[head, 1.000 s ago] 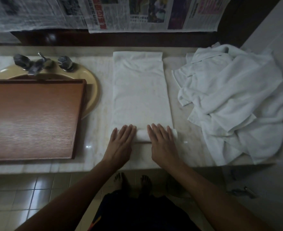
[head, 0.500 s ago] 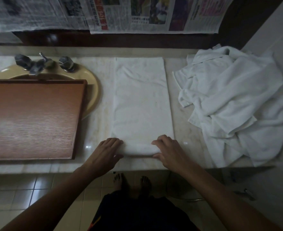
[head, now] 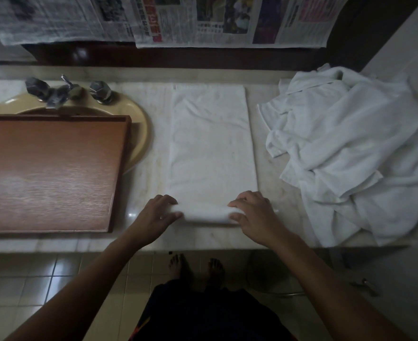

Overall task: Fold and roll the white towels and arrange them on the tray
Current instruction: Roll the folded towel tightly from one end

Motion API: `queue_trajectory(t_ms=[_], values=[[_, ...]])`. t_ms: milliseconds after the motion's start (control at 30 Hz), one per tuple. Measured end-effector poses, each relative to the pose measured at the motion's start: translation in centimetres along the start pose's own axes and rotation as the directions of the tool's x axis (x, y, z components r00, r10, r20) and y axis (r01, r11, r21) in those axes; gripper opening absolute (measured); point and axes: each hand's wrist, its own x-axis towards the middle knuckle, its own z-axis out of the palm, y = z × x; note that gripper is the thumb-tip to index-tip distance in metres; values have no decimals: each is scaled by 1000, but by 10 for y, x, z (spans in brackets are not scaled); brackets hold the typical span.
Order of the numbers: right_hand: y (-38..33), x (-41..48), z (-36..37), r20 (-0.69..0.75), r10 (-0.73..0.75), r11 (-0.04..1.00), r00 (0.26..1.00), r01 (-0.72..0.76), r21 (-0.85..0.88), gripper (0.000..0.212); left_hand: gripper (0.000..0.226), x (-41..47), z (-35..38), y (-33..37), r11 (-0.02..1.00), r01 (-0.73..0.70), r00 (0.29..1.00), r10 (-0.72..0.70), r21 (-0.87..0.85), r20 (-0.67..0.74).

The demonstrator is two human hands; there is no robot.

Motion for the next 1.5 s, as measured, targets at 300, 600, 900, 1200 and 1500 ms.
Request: queue_trajectory(t_ms=[300, 600, 900, 1200, 1500], values=[[-36, -12, 40, -381, -68, 996, 922, 40, -81, 59, 59, 28, 0, 12, 975, 218, 976, -219, -37, -13], [-28, -1, 35, -90, -47, 951, 995, 16, -310, 86, 71, -5, 58, 49, 791, -191, 941, 317, 581, -122], [-9, 39, 10, 16, -88, 925, 996, 88, -371, 88, 78, 39, 28, 35, 660, -210, 964, 264, 721, 39], [5, 21, -13, 96, -98, 995, 991, 97, 13, 46, 55, 24, 4, 8, 867, -313, 949, 297, 388, 103], [7, 4, -18, 161, 61, 959, 985, -103, 264, 49, 52, 3, 2, 1, 983, -158, 983, 147, 98, 106]])
